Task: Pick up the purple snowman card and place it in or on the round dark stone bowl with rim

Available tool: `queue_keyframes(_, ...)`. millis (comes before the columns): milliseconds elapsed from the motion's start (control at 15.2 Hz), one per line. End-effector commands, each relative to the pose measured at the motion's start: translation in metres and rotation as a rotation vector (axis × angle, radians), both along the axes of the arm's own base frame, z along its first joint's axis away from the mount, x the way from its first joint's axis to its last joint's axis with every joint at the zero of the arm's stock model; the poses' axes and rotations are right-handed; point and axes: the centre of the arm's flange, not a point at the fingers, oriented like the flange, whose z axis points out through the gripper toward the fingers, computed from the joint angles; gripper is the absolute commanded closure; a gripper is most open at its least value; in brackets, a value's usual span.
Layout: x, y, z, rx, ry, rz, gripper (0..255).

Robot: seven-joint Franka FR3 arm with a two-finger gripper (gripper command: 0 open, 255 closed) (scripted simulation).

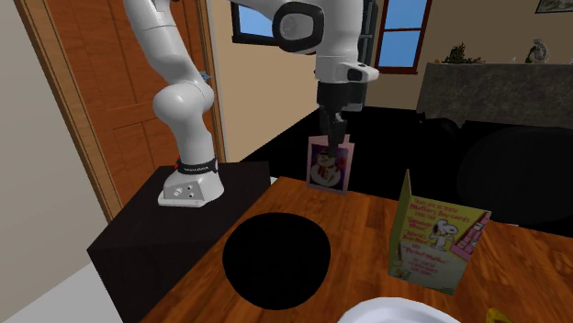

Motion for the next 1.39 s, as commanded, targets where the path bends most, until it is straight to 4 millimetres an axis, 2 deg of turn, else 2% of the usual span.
queue_keyframes(0,0.0,-0.001,0.01,0.0,0.0,0.0,255)
queue_keyframes(990,0.0,-0.001,0.087,0.0,0.0,0.0,255)
queue_keyframes(1320,-0.04,-0.052,0.099,0.0,0.0,0.0,255)
